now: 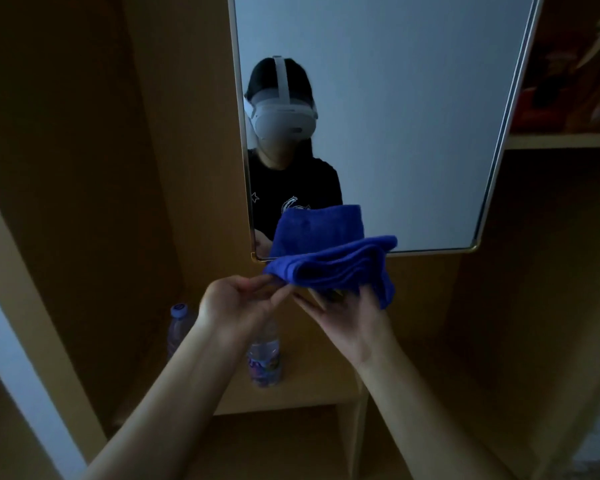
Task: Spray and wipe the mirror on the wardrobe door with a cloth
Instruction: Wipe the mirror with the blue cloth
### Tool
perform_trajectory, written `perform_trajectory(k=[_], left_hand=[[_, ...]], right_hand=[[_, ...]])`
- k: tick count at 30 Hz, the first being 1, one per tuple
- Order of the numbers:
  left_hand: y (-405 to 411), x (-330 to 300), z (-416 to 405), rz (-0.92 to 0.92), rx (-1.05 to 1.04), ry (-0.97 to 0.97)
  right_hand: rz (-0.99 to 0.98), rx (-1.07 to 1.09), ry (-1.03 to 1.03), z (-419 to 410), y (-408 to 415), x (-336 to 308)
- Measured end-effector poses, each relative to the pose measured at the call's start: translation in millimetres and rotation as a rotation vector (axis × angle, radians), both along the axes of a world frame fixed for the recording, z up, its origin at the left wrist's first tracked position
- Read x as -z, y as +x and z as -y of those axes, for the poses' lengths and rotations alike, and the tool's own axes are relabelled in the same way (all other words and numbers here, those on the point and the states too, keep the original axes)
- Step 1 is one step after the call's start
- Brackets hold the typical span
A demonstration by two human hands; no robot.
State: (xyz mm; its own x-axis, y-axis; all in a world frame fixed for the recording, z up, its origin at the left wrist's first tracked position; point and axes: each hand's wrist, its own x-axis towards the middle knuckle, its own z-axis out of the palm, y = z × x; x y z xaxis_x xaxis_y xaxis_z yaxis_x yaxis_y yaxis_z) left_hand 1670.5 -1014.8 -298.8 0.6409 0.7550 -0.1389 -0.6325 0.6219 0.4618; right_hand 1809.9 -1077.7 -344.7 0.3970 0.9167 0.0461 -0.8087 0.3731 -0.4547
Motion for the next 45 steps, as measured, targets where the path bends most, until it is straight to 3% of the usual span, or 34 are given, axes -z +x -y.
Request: perform_trajectory(k=[3, 8, 11, 14, 19, 23, 35, 37, 40, 41, 43, 45], left_hand=[[12, 21, 4, -0.089, -0.006, 0.072], [33, 33, 11, -0.361, -0.040, 0.397], [42, 24, 13, -0.360, -0.075, 0.376], [54, 11, 9, -0.339, -0.186, 0.205], [64, -20, 3, -0.256, -0.228, 0.019], [66, -35, 2, -0.292, -0.147, 0.023], [74, -44, 0, -0.507, 0.041, 0.135], [69, -38, 1, -0.676, 0.078, 0.300], [58, -26, 3, -1.103, 0.081, 0.710], [53, -22, 5, -1.216, -0.041, 0.919], [44, -9, 10, -1.290, -0.545, 1.558], [41, -4, 10, -1.073, -1.003, 2.238]], right_hand=[[0.018, 0.023, -0.015, -5, 4, -18], [0.027, 0.030, -0.154, -15, 4, -36], [0.024, 0.035, -0.245, -16, 5, -48], [0.042, 0.053, -0.327, -18, 6, -52], [0.003, -0.017, -0.191, -14, 17, -65], [-0.012, -0.055, -0.133, 5, 21, -85], [0.038, 0.012, -0.326, 19, 58, -93], [0.014, 0.001, -0.344, 15, 60, -91], [-0.041, 0.004, -0.349, 14, 58, -93], [-0.047, 0.001, -0.351, 14, 56, -95], [-0.052, 0.006, -0.367, 15, 54, -98], [-0.028, -0.045, -0.360, 14, 56, -98]])
